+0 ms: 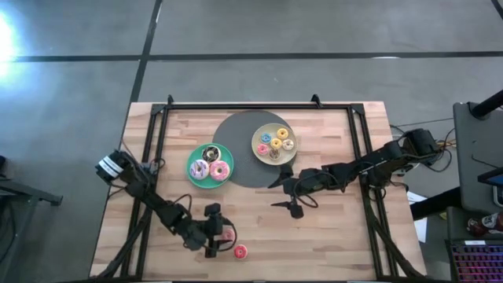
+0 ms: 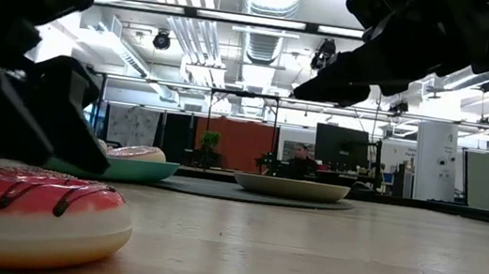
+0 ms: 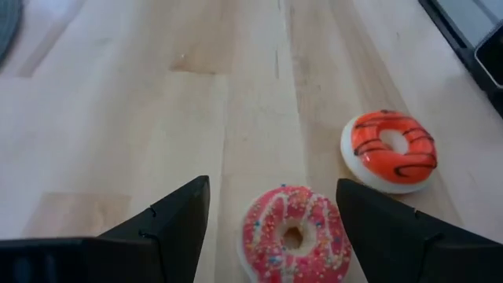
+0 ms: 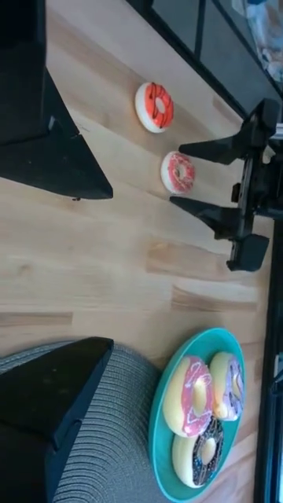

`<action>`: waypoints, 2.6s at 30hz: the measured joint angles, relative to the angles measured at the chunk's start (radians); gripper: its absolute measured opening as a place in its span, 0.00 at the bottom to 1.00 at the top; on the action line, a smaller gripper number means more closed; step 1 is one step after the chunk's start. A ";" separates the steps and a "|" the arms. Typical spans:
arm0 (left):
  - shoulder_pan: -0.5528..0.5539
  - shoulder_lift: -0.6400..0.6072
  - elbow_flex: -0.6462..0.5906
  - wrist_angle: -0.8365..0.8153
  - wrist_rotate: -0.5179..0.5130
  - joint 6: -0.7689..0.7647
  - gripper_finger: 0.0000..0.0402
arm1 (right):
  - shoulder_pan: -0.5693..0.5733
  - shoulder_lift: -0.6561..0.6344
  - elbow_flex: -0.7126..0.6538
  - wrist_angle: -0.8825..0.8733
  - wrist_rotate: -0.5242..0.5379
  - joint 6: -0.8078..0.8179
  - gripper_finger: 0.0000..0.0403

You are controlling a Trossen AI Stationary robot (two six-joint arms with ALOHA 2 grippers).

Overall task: Pick & Place donuts
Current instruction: Put the small pink donut on the brown plate

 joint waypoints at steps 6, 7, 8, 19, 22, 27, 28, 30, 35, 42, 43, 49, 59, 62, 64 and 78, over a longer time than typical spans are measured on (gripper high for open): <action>-0.009 0.042 0.027 0.002 0.004 -0.001 0.63 | 0.000 0.000 0.000 -0.010 0.000 0.003 0.71; -0.010 0.047 0.028 0.002 0.008 -0.006 0.63 | 0.000 0.000 0.000 -0.010 0.000 0.003 0.71; -0.010 0.051 0.029 0.001 0.012 -0.010 0.63 | 0.000 0.000 0.000 -0.010 0.000 0.003 0.71; -0.010 0.066 0.026 0.004 0.032 -0.053 0.63 | 0.004 0.000 0.000 -0.010 0.000 0.021 0.71; -0.010 0.066 0.024 -0.002 0.031 -0.075 0.63 | 0.005 0.000 0.000 -0.010 0.000 0.022 0.71; -0.010 0.066 0.024 -0.005 0.029 -0.073 0.62 | 0.005 0.000 0.000 -0.010 0.000 0.022 0.71; -0.010 0.066 0.024 -0.006 0.028 -0.073 0.61 | 0.005 0.000 0.000 -0.010 0.000 0.022 0.71; -0.010 0.066 0.024 -0.008 0.026 -0.072 0.58 | 0.005 0.000 0.000 -0.010 0.000 0.022 0.71; -0.010 0.066 0.024 -0.012 0.022 -0.070 0.50 | 0.005 0.000 0.000 -0.010 0.000 0.021 0.71; -0.010 0.066 0.025 -0.013 0.018 -0.048 0.45 | 0.005 0.000 0.000 -0.010 -0.001 0.020 0.69; -0.010 0.063 0.026 -0.015 0.020 -0.043 0.45 | 0.005 0.000 0.000 -0.010 -0.001 0.021 0.69; 0.002 0.029 0.030 -0.016 0.010 0.017 0.44 | 0.005 -0.001 0.000 -0.010 -0.001 0.022 0.68; 0.146 -0.134 0.032 -0.055 -0.012 0.189 0.44 | 0.038 -0.060 0.000 -0.101 -0.002 0.032 0.67; 0.226 -0.182 0.032 -0.089 0.013 0.238 0.44 | 0.057 -0.107 0.000 -0.163 0.010 0.049 0.67; 0.285 -0.208 0.032 -0.112 0.042 0.274 0.44 | 0.077 -0.139 0.000 -0.200 0.043 0.055 0.67; 0.729 -0.212 0.125 -0.109 0.319 0.410 0.44 | 0.194 -0.294 -0.059 -0.309 0.243 0.124 0.65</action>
